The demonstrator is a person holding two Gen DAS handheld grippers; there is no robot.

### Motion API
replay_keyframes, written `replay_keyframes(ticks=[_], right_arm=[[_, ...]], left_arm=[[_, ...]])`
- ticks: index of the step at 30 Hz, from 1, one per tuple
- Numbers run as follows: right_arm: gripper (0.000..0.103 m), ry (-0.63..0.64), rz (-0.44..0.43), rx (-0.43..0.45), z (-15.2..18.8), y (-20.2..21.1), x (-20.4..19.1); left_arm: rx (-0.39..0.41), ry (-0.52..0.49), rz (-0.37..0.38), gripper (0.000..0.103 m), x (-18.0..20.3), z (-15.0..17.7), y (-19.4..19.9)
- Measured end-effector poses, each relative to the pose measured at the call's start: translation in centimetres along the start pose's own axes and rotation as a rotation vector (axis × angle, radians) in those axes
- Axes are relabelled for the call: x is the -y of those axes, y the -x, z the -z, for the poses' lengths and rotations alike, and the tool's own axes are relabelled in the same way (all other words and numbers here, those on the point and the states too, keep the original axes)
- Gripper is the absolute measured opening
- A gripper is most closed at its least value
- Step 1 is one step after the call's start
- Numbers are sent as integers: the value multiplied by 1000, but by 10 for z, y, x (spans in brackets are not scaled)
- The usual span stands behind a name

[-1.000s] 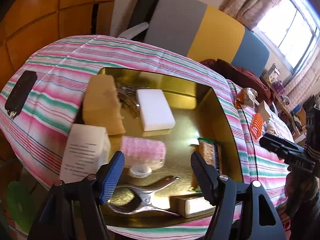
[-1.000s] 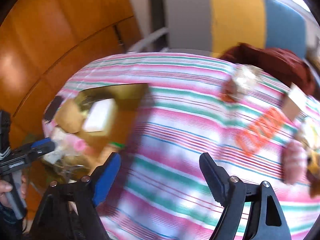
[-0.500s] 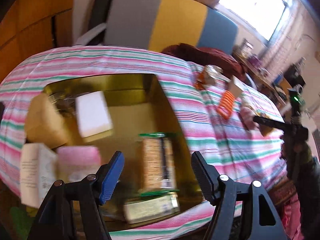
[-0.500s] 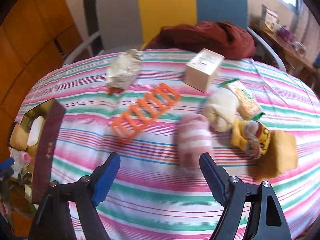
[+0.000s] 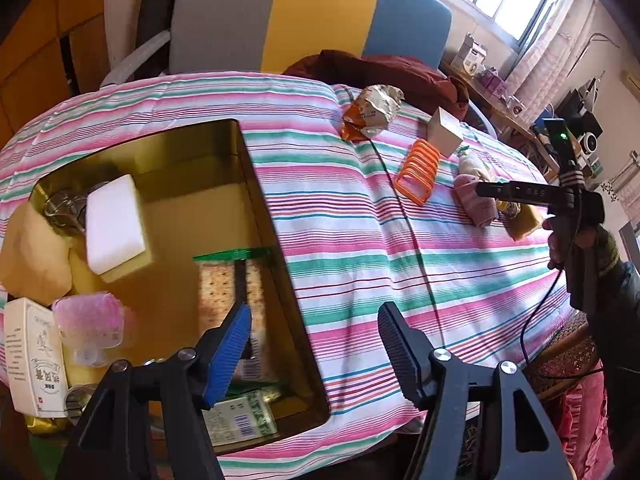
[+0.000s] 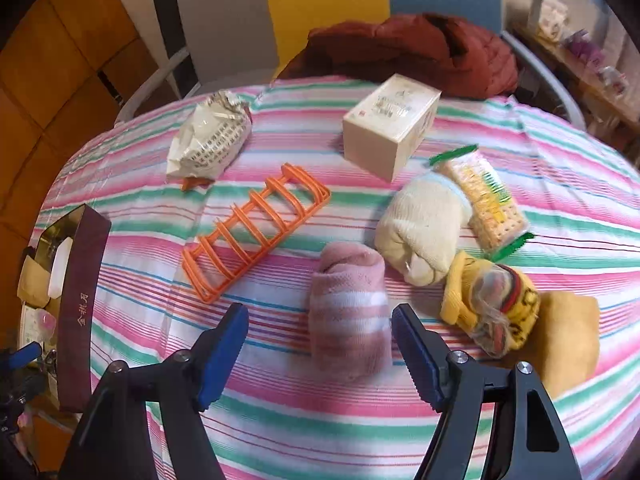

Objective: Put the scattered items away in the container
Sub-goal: 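Withdraw both tools from the tin toward the remaining items, then grasp the pink striped sock with the right tool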

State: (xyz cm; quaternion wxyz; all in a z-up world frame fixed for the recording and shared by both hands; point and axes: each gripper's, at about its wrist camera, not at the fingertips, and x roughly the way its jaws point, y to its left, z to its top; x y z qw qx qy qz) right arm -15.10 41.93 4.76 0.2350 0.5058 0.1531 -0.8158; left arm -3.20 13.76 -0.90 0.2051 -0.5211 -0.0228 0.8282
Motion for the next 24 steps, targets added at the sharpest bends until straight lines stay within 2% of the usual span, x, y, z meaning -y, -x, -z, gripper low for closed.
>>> replay_keyframes(ticks=[6, 8, 9, 11, 13, 24], right_arm=[[72, -23, 8, -14, 0, -17, 9], [59, -22, 26, -17, -2, -20, 10], [47, -29, 31, -21, -3, -21, 11], [40, -15, 52, -33, -2, -25, 9], [40, -2, 64, -44, 0, -27, 6], [41, -72, 17, -84, 0, -34, 18]], left_arm=[[-56, -3, 52, 67, 15, -8, -15], [-84, 1, 108, 68, 20, -12, -21], [-102, 3, 146, 68, 23, -15, -24], [-109, -1, 193, 68, 29, -21, -28], [-113, -10, 215, 68, 36, -27, -32], [-137, -110, 186, 68, 75, -59, -68]])
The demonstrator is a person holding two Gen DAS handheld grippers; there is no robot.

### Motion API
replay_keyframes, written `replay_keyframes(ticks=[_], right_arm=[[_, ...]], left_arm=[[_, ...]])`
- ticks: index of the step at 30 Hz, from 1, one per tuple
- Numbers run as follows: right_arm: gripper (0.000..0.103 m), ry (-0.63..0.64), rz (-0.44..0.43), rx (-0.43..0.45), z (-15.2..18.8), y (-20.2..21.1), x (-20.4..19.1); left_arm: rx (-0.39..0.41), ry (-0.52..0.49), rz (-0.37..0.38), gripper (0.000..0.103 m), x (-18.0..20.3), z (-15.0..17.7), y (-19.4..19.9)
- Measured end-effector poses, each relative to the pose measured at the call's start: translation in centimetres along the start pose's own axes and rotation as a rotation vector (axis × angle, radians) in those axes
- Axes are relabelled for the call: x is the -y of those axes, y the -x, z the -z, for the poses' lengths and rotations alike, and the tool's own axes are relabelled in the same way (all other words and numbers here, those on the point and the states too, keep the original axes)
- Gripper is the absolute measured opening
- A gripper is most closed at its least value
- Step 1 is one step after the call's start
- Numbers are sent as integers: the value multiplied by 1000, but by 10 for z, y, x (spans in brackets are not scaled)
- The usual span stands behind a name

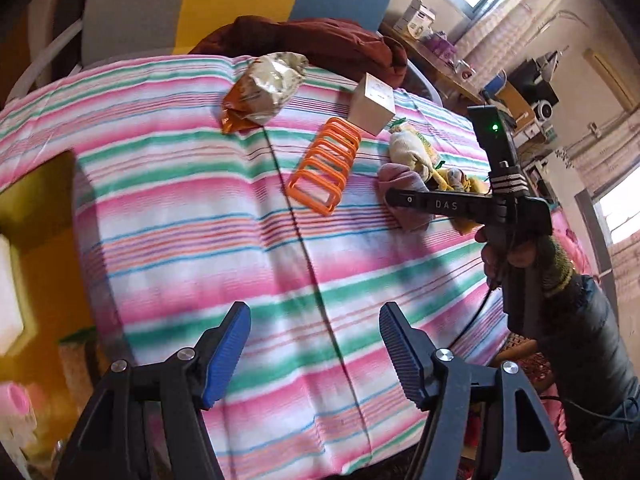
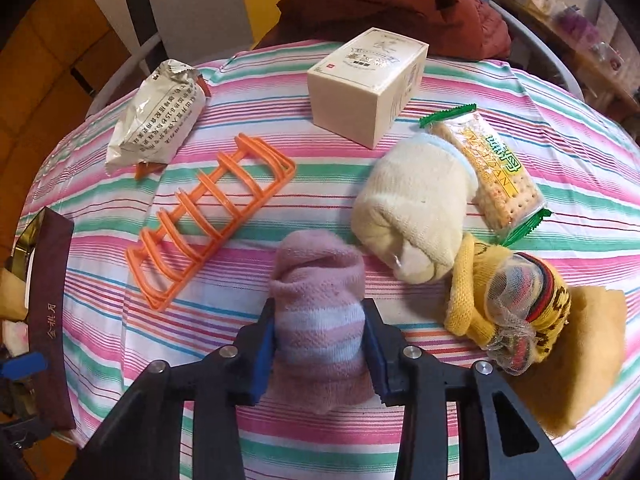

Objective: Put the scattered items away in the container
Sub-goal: 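Grasp the pink striped sock with the right tool, then grasp the orange plastic rack with the left tool while the right tool holds the sock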

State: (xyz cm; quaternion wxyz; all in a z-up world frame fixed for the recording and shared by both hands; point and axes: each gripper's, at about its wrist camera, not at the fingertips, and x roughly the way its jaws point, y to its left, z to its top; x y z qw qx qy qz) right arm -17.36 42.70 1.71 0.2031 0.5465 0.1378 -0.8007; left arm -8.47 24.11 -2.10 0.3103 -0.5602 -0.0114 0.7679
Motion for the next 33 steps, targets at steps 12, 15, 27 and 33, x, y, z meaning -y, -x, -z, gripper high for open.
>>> replay_keyframes(ticks=[12, 15, 27, 33], right_arm=[[43, -16, -38, -38, -2, -3, 7], [44, 2, -23, -48, -3, -3, 3], [47, 23, -28, -66, -2, -1, 1], [49, 37, -30, -68, -2, -3, -8]], left_arm=[[-3, -248, -124, 66, 38, -56, -44], [-16, -238, -113, 62, 39, -68, -56], [-65, -294, -118, 53, 46, -105, -99], [-77, -351, -91, 53, 50, -113, -106]])
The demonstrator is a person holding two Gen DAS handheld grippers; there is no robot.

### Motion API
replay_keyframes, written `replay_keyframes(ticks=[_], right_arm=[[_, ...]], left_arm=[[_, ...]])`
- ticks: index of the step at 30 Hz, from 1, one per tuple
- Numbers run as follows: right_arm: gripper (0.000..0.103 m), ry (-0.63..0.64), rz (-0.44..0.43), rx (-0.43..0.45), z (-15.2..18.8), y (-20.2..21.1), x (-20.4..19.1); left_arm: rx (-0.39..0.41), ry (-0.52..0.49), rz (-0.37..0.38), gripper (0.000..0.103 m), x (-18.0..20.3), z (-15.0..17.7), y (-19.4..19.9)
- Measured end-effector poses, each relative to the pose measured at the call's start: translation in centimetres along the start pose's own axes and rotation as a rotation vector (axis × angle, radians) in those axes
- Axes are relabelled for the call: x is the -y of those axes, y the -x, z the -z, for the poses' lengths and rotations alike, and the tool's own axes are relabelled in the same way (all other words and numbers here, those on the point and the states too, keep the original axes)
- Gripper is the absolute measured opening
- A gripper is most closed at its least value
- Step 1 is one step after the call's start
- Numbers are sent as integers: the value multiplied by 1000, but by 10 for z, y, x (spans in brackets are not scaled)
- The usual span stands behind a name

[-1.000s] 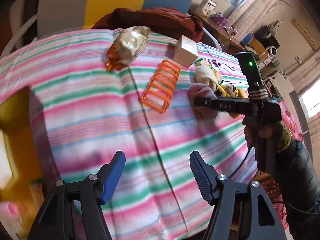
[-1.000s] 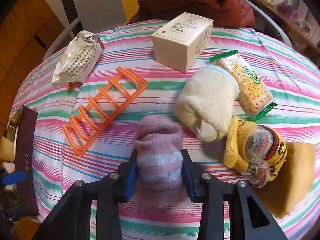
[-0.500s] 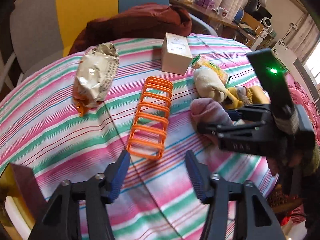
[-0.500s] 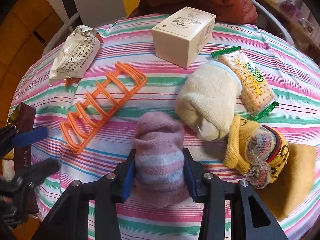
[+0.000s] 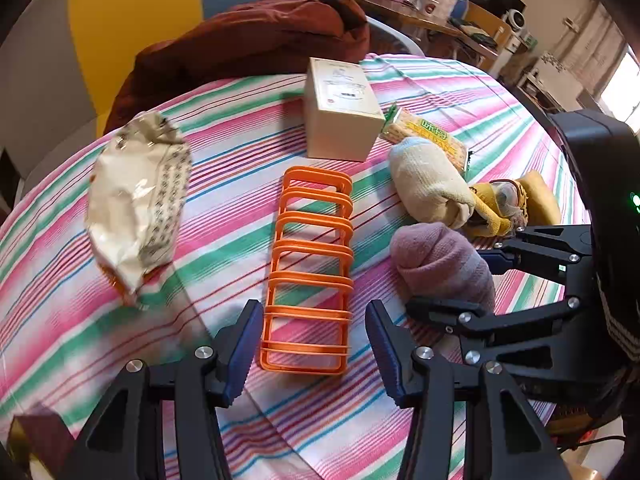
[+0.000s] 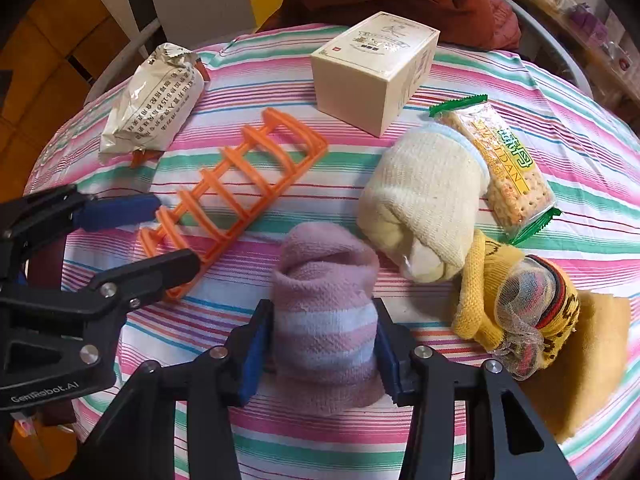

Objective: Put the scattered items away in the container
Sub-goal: 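Grasp the orange plastic rack with the left tool while the right tool holds the sock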

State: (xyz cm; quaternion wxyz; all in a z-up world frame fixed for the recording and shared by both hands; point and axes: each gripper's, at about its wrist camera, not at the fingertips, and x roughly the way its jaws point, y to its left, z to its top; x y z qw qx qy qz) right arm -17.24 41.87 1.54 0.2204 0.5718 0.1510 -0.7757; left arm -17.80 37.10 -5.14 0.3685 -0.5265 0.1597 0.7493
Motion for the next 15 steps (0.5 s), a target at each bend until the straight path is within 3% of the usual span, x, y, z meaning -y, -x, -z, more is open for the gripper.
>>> replay_keyframes(ticks=[3, 7, 15], right_arm=[[49, -2, -5, -1, 0, -1, -3], [49, 9, -3, -3, -6, -8, -15], [51, 27, -6, -4, -6, -7, -24]], left_arm=[[25, -41, 21, 53, 6, -3, 9], [19, -68, 49, 61, 3, -6, 10], [-11, -111, 18, 61, 8, -23, -18]])
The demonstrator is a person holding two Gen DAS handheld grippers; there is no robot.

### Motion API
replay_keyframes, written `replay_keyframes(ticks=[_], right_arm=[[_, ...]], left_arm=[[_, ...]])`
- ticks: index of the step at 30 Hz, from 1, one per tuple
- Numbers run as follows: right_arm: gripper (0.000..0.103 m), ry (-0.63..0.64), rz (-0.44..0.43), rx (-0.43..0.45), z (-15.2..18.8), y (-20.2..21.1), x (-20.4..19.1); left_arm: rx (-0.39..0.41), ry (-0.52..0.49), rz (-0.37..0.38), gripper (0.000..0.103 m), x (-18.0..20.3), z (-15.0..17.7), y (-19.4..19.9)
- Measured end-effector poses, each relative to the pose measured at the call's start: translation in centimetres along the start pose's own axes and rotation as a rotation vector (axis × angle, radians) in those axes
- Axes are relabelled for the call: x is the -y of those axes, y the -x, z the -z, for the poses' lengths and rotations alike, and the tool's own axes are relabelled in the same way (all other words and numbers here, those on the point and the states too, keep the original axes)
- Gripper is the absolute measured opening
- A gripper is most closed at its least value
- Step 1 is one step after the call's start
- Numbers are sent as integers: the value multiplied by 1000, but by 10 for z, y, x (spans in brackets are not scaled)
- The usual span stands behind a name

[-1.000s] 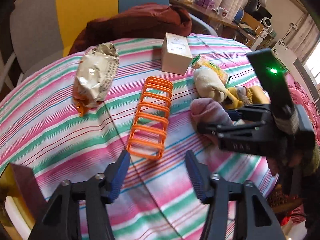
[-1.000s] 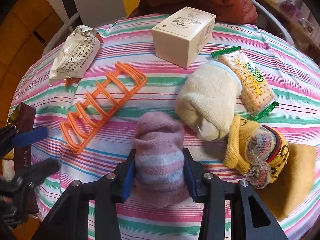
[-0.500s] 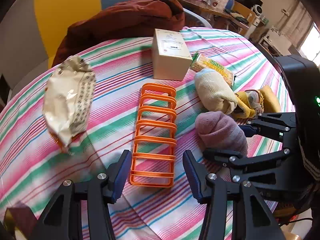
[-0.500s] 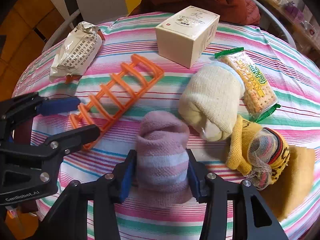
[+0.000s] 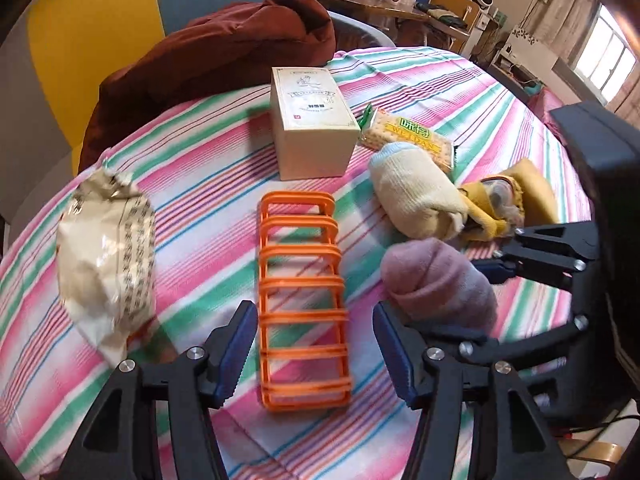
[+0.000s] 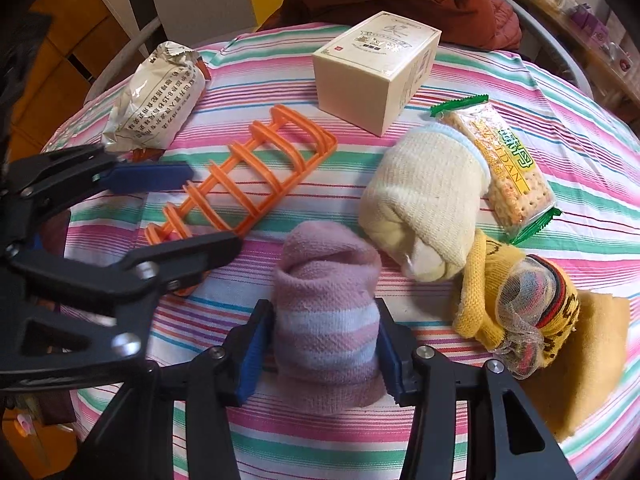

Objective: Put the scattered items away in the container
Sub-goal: 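Grasp the orange plastic rack with the left tool while the right tool holds the sock, then carry the pink sock and orange rack with both tools over the gold tin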

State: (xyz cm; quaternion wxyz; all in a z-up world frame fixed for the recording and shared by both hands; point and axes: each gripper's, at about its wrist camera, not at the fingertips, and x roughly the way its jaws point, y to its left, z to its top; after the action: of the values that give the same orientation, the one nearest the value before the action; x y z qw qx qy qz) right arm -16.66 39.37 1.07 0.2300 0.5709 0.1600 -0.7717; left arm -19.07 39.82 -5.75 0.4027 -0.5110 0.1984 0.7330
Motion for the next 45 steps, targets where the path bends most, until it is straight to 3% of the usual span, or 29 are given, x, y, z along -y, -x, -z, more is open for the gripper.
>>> replay_keyframes(ticks=[3, 6, 14, 21, 27, 37, 40, 45], right_arm=[[51, 15, 3, -1, 0, -1, -6], [53, 35, 9, 1, 1, -1, -11], [51, 119, 43, 26, 5, -1, -34], [42, 220, 51, 65, 12, 2, -54], [38, 237, 40, 80, 22, 6, -65], [37, 195, -65, 93, 60, 20, -91], [37, 184, -142, 108, 61, 24, -59], [35, 136, -236, 132, 84, 23, -60]], left_arm=[[-10, -12, -24, 59, 1, -3, -9], [-2, -34, -57, 51, 1, -3, -17], [27, 12, -99, 50, 3, 10, -10], [48, 216, -70, 50, -11, 47, 15], [46, 203, -111, 50, 7, 95, 28], [85, 309, -76, 50, 7, 151, 57], [112, 331, -70, 50, 9, 162, 69], [161, 362, -68, 50, 8, 181, 91]])
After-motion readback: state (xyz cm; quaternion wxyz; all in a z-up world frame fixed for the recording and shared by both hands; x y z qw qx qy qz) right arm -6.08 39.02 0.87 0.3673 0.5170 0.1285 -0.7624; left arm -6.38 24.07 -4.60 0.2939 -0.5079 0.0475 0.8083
